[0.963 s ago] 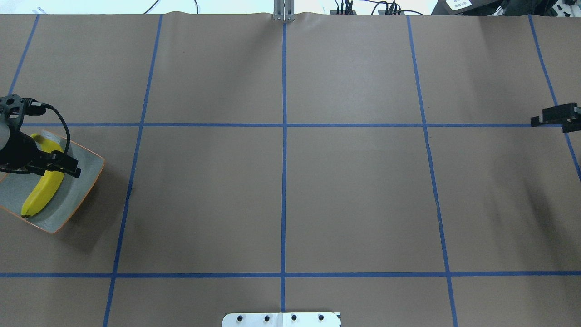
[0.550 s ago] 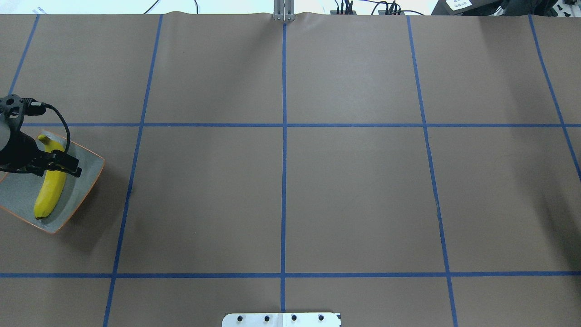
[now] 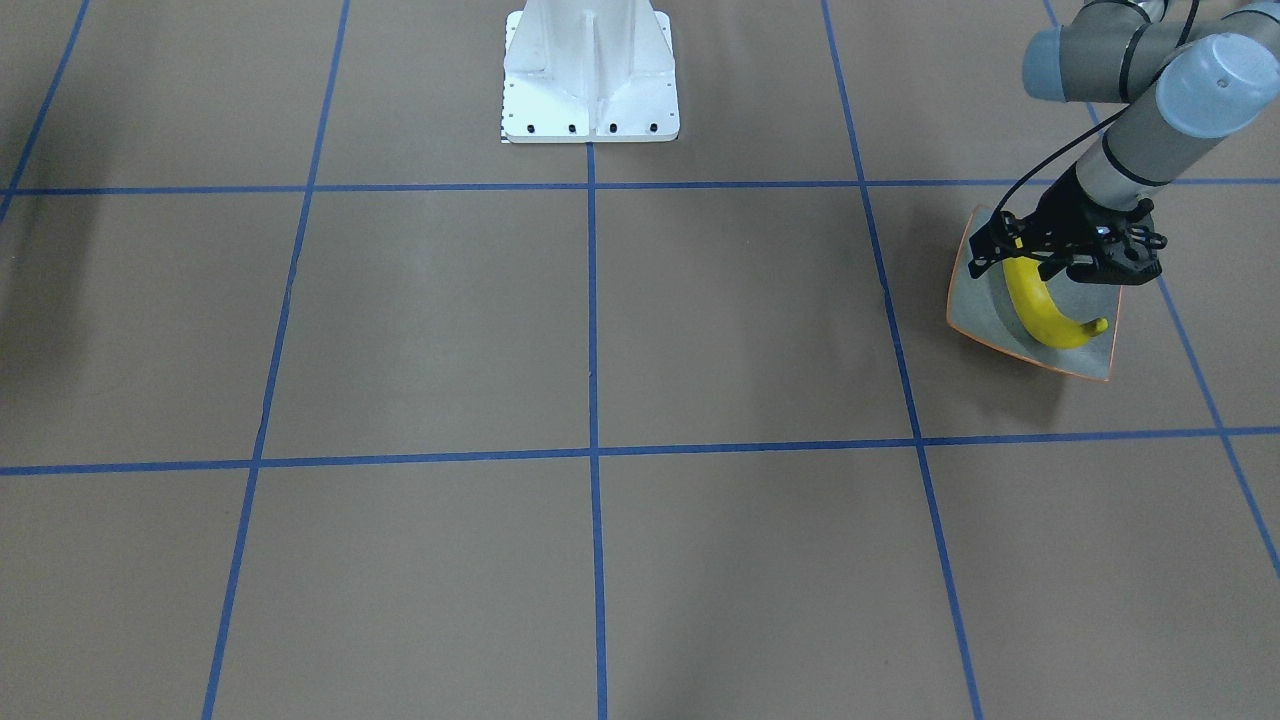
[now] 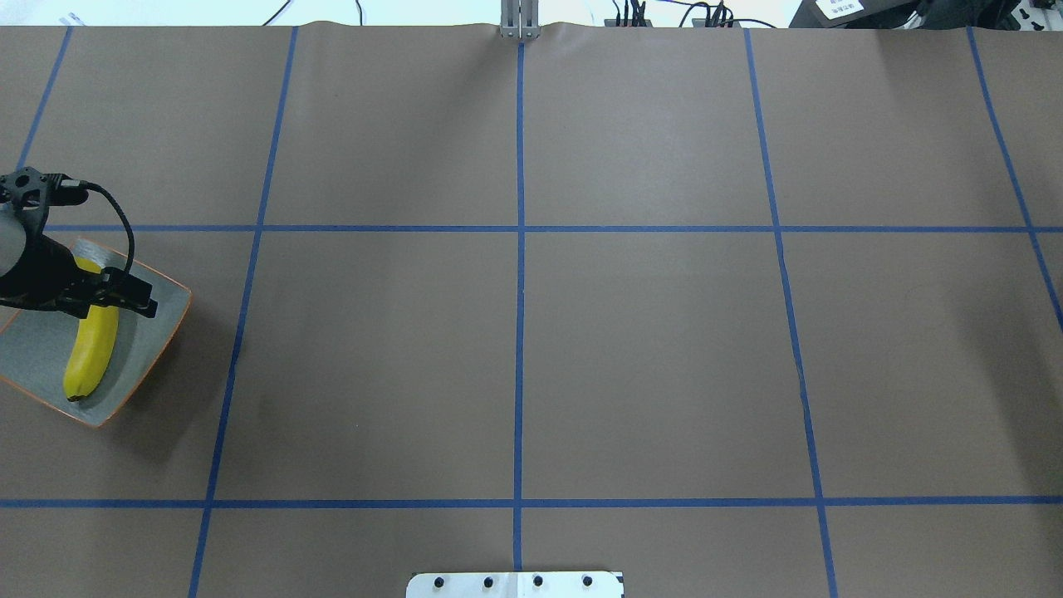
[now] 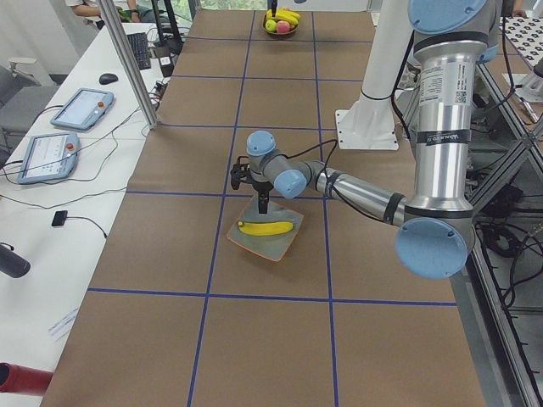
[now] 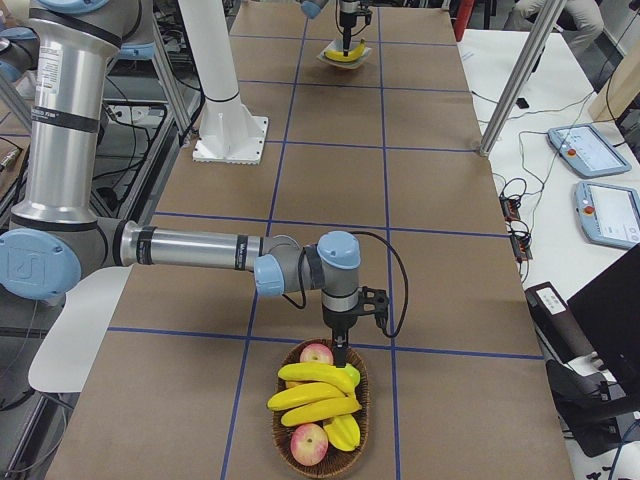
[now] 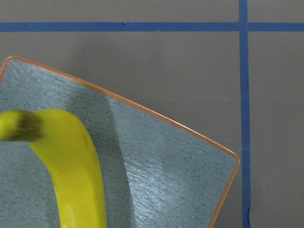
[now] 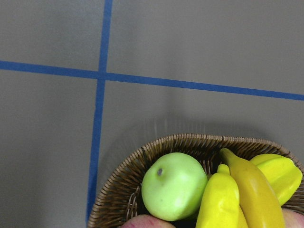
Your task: Transfer all bananas from basket to plate
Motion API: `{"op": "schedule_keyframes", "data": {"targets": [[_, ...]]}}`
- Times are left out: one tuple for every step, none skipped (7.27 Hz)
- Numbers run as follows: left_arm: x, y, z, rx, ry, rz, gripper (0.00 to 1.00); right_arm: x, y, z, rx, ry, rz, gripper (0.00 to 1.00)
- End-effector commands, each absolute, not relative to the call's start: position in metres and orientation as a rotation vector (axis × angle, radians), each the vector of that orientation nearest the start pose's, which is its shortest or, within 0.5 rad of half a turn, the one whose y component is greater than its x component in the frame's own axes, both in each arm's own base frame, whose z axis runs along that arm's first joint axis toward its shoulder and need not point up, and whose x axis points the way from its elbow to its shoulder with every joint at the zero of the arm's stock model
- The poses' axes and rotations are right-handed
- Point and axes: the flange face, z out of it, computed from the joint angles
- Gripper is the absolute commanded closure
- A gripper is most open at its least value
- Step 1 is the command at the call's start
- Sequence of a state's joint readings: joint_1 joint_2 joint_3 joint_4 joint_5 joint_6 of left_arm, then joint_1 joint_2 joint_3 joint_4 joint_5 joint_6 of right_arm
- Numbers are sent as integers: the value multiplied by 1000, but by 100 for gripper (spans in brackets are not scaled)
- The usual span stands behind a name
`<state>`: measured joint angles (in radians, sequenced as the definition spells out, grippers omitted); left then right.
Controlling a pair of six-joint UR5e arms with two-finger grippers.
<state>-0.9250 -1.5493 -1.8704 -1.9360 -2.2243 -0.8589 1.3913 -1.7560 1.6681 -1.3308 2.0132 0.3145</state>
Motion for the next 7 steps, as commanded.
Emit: {"op": "schedule_keyframes", "data": {"targets": [[240, -439, 479, 26, 888, 12, 1, 10, -432, 699, -24, -449, 298, 1], [240, -439, 479, 25, 888, 10, 1, 11, -429, 709, -39, -442, 303, 1], [240, -439, 479, 26, 889, 11, 1, 8, -428, 712, -41, -438, 268, 0], [240, -439, 479, 26, 889, 11, 1, 7, -426, 718, -47, -433, 245, 0], [240, -439, 479, 26, 889, 11, 1, 7, -426, 720, -49, -429, 242, 2], [240, -439, 478, 27, 890, 10, 1, 7, -424, 724, -54, -427, 232, 11], [240, -439, 477, 28, 891, 10, 1, 7, -423, 727, -58, -425, 227, 20]]}}
